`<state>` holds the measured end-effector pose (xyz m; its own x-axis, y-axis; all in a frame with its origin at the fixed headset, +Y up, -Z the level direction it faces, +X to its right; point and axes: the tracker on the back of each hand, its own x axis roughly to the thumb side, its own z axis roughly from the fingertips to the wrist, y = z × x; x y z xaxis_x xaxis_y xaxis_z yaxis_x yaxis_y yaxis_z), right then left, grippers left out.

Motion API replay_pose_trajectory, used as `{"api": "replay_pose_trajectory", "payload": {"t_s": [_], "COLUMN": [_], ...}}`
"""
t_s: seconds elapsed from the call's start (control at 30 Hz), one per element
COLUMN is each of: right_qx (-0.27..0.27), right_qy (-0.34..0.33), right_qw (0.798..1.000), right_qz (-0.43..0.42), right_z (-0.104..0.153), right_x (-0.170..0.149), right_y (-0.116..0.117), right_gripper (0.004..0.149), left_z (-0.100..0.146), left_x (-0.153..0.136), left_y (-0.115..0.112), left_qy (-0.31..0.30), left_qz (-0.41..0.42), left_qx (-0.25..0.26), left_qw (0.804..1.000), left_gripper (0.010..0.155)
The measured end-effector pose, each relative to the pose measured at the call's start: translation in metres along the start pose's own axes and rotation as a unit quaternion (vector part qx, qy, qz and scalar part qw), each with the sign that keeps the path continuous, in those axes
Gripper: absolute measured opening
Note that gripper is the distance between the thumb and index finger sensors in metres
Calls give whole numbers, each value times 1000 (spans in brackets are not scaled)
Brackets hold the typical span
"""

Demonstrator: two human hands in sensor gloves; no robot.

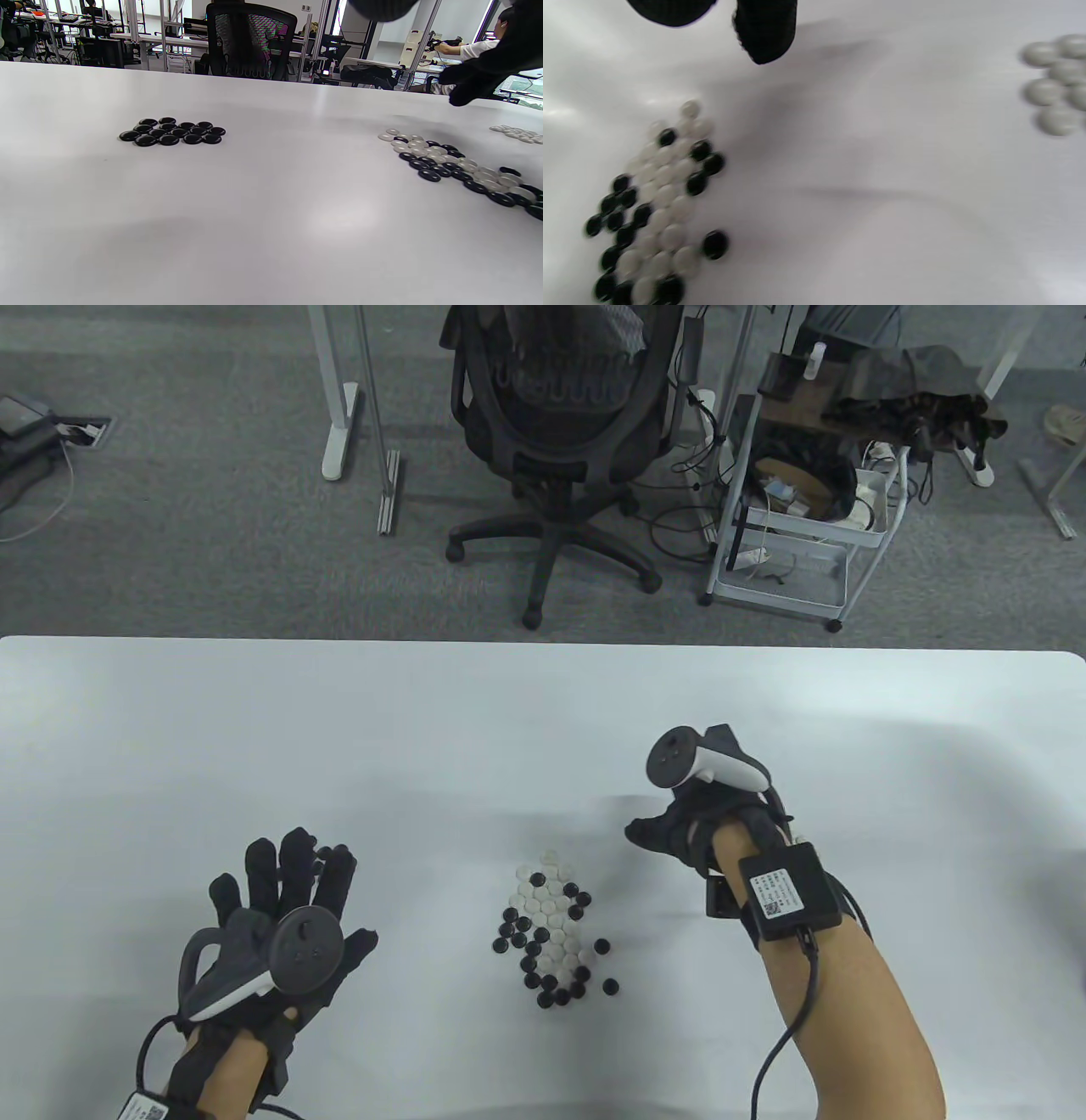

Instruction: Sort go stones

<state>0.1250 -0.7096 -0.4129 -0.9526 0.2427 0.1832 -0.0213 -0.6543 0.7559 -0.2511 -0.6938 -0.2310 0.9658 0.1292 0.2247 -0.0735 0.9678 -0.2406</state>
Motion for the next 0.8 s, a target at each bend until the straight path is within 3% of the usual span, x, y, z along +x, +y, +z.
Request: {"api": "replay_pose_trajectory", "payload": {"t_s": [0.2, 0.37, 0.6, 0.8], "right_qx": [24, 38, 45, 22], "right_qy": [-67, -46, -22, 65], "right_qw": [997, 998, 999, 998], "right_qz": [12, 9, -6, -4], "right_z": [-23, -50, -59, -47], "right_x": [51, 67, 55, 2], "right_y": [18, 26, 28, 12], "right_gripper": [61, 62, 61, 60], "left_z": [0, 2, 5, 5], "left_x": [0, 0, -1, -1], "left_y": [0, 1, 4, 4], "left_qy": [-1, 0, -5, -4], "left_qz": [0, 5, 10, 10], "left_qx": [1, 6, 15, 12], "left_qw": [1000, 1000, 1000, 1000], "left_gripper": [77, 77, 77, 77]}}
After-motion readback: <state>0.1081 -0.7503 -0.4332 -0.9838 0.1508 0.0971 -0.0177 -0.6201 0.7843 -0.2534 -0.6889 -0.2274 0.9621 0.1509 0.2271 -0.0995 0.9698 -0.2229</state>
